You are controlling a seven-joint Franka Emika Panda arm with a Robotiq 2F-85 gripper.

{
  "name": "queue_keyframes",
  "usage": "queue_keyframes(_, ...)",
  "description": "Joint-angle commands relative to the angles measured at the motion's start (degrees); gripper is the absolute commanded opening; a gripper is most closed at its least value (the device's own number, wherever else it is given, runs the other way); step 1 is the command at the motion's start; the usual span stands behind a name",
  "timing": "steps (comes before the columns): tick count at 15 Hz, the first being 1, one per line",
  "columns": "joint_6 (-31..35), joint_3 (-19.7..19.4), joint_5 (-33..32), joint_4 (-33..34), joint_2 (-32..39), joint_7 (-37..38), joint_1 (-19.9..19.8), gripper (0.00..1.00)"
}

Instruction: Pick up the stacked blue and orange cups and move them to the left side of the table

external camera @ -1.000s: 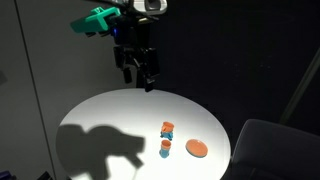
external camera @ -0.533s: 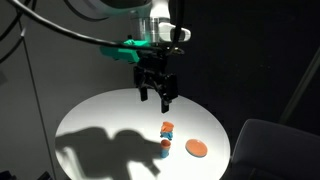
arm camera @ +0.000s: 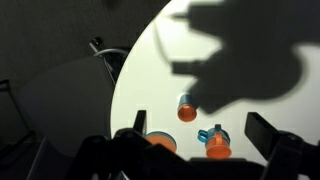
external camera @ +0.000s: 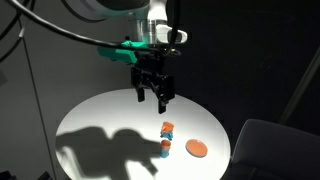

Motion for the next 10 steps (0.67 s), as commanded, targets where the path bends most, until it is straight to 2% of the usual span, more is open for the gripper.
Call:
queue_keyframes(1,-2.14,0.3,-0.36,-0.34,-0.45,-1.27,1.08,1.0)
queue_keyframes(7,0.98,-0.34,-0.55,3.46,4.34,-2.35,1.41,1.0)
queue_keyframes(10,2.94,-1.11,1.41,5.96,7.97,-4.7,1.25,1.0)
